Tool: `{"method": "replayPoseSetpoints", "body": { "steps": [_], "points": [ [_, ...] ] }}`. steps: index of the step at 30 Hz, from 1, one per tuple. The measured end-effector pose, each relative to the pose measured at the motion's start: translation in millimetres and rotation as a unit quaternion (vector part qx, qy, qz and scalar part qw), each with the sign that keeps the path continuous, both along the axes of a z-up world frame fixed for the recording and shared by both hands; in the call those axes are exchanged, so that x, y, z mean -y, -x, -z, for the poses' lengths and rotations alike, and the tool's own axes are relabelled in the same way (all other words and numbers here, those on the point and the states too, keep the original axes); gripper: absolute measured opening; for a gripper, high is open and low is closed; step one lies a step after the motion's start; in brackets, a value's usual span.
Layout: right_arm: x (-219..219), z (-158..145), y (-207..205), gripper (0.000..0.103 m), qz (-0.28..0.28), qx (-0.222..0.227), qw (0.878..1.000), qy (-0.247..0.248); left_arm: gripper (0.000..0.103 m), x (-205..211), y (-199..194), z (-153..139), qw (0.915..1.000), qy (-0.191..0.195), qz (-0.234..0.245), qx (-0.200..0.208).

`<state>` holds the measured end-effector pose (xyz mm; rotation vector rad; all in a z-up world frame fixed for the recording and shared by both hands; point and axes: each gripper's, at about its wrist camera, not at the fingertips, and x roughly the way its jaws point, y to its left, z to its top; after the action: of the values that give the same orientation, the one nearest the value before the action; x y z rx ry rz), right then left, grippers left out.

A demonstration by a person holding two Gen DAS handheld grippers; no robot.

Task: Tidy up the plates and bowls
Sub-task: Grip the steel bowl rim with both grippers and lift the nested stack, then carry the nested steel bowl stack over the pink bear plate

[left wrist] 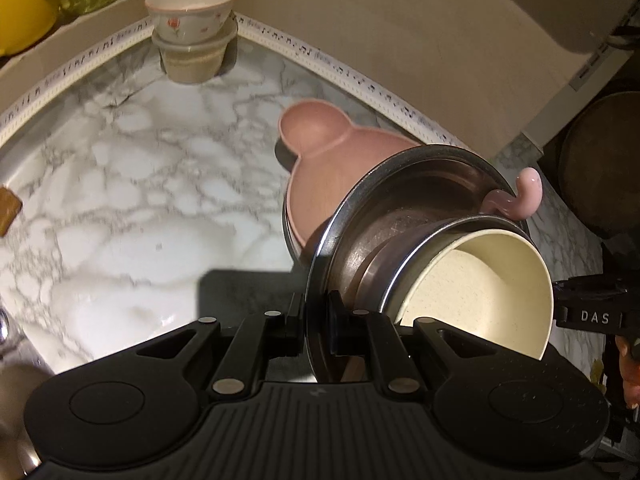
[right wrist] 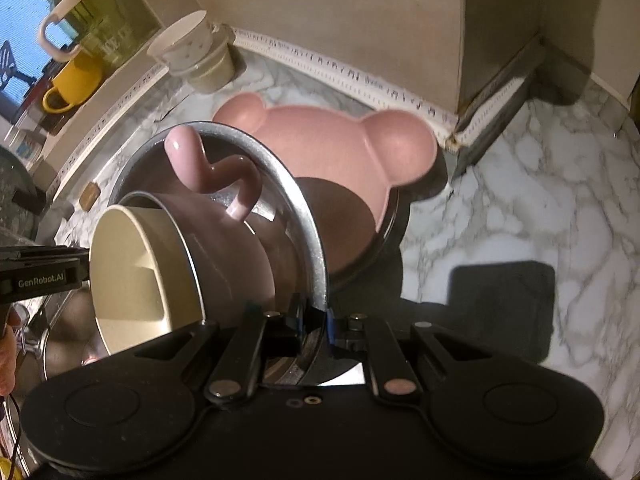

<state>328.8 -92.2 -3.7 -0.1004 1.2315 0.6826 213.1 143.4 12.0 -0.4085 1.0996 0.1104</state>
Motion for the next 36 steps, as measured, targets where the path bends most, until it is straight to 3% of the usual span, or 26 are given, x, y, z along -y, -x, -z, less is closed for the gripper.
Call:
{"method": "replayPoseSetpoints", "body": {
  "steps": [9, 16, 36],
  "points": [
    [-4.9, -3.9, -42.2, 0.011, 0.031, 0.001, 0.999, -0.01, 0.01, -5.5, -52.8, -10.9, 0.9997, -0.022, 0.012, 0.003],
    [-6.7, 8.1, -65.5, 0.012, 0.052, -0.011, 0.999, -0.006, 0.01, -4.1, -87.0, -2.1, 0.9992, -0.029, 0.026, -0.008],
    [-17.0, 32.7, -77.0, 0.012, 0.049, -0.034, 0.998, 0.009, 0.012, -10.9, -106.1, 28.2, 0.9986, -0.031, 0.03, -0.031]
  ]
}}
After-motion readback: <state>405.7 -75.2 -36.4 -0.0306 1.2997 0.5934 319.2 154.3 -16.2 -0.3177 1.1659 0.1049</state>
